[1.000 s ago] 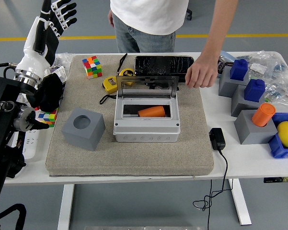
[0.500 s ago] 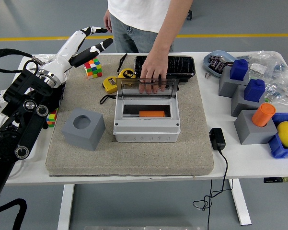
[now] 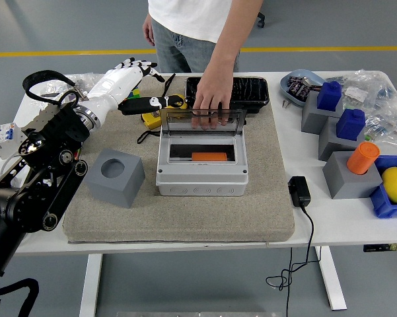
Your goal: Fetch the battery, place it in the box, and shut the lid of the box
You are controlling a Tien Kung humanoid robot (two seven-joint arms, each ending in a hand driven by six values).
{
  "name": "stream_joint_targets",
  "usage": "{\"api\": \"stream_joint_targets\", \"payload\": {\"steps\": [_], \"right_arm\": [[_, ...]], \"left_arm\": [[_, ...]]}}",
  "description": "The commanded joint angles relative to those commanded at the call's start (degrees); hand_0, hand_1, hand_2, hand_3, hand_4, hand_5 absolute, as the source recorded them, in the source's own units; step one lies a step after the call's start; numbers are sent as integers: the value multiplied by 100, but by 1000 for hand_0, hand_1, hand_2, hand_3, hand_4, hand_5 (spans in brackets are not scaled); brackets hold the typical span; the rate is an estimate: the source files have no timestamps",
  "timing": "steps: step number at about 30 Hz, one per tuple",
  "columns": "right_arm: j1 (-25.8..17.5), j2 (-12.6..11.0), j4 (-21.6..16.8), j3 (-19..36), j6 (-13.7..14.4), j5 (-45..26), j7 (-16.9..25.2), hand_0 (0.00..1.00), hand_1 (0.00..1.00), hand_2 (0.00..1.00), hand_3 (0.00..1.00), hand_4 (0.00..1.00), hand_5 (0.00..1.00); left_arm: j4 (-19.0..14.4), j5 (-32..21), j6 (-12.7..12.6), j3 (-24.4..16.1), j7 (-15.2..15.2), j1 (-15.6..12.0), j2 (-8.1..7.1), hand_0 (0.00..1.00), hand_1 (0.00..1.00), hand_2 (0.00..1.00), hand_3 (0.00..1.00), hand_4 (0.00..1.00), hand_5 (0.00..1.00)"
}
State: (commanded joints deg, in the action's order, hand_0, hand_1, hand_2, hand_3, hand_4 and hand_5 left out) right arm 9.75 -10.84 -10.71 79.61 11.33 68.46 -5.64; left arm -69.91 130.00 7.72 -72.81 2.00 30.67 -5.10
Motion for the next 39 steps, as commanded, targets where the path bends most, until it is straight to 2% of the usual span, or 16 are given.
{"api": "stream_joint_targets", "payload": {"steps": [5, 6, 9, 16, 23, 24, 29, 30, 39], "right_arm": [[2, 7, -3, 13, 6, 9, 7, 998, 973, 877, 855, 998, 998], [4, 7, -3, 17, 5, 10, 7, 998, 973, 878, 856, 998, 998], [5, 8, -5, 22, 5, 11, 9, 998, 973, 878, 856, 998, 998], [-1, 5, -3, 28, 3, 21, 4, 998, 973, 878, 855, 998, 998], [2, 1, -5, 26, 14, 34, -3, 998, 973, 878, 856, 998, 998], [1, 0, -5, 29, 15, 37, -4, 998, 973, 878, 856, 998, 998], [-5, -4, -3, 38, 23, 50, -11, 998, 973, 878, 856, 998, 998], [-7, -4, -3, 37, 23, 49, -12, 998, 973, 877, 856, 998, 998], [-11, 1, -1, 43, 25, 58, -13, 998, 974, 877, 856, 998, 998]], "left_arm": [[-2, 0, 26, 105, -24, -13, -5, 998, 998, 945, 644, 998, 998], [-2, 0, 36, 123, -31, -16, -5, 998, 998, 906, 630, 998, 998], [-6, 0, 67, 165, -47, -28, -8, 998, 998, 906, 630, 998, 998], [-91, -486, 148, 270, -74, -102, -28, 998, 998, 900, 631, 998, 998], [-201, -718, 131, 401, -129, -166, -33, 998, 998, 900, 645, 998, 998], [-208, -729, 129, 420, -130, -172, -32, 998, 998, 843, 720, 998, 998], [-192, -763, 129, 490, -134, -195, -27, 998, 998, 843, 720, 998, 998], [-197, -772, 123, 504, -130, -202, -29, 998, 998, 767, 745, 998, 998], [-271, -847, 120, 627, -134, -225, -49, 998, 998, 738, 744, 998, 998]]}}
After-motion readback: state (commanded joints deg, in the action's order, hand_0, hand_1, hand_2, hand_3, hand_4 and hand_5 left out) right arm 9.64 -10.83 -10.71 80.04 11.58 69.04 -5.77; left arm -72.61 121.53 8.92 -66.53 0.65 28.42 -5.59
